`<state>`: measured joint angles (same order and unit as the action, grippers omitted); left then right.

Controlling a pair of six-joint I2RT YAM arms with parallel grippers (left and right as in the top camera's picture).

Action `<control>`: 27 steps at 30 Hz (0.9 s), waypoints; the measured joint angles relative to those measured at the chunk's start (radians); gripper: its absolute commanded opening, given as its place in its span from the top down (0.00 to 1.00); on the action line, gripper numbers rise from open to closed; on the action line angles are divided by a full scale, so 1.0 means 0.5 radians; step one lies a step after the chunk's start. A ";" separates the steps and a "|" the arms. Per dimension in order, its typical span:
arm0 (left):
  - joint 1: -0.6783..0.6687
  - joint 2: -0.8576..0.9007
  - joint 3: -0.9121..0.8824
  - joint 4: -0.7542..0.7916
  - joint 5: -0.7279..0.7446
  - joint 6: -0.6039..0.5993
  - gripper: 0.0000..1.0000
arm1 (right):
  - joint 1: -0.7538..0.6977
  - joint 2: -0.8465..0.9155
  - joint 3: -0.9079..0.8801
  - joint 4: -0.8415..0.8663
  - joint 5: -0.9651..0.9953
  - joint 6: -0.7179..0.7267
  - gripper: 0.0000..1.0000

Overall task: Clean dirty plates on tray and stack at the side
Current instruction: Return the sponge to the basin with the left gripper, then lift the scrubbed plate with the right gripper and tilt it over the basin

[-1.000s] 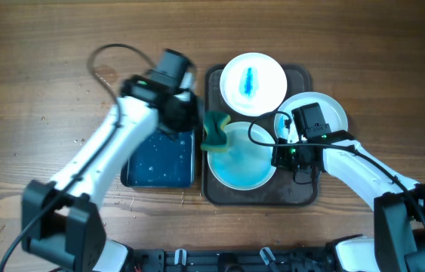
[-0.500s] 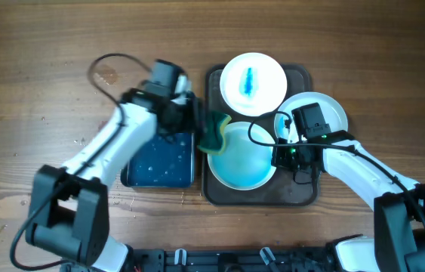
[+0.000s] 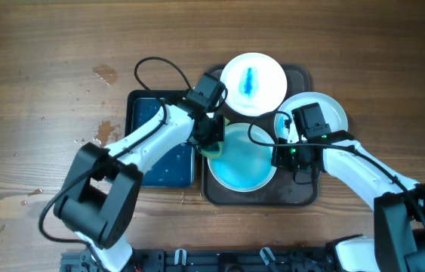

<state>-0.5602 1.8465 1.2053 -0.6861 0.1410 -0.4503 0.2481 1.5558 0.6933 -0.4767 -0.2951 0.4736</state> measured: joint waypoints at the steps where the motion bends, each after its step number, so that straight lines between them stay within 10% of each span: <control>1: 0.000 -0.033 0.031 -0.065 0.005 0.000 0.96 | 0.000 0.000 0.000 0.000 0.000 0.000 0.96; 12: 0.610 -0.307 -0.099 -0.288 -0.261 0.000 0.96 | -0.002 0.002 -0.021 0.096 -0.038 -0.258 0.96; 18: 0.671 -0.308 -0.378 -0.195 -0.263 -0.018 0.28 | -0.002 -0.015 0.279 -0.478 0.075 -0.296 0.96; 27: 0.964 -0.917 -0.115 -0.460 -0.038 -0.014 0.00 | 0.269 -0.129 1.003 -1.043 0.191 -0.384 0.96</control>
<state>-0.0780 1.3880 1.1477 -0.9161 0.1219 -0.4572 0.3828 1.4914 1.1950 -0.9981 -0.1997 0.2817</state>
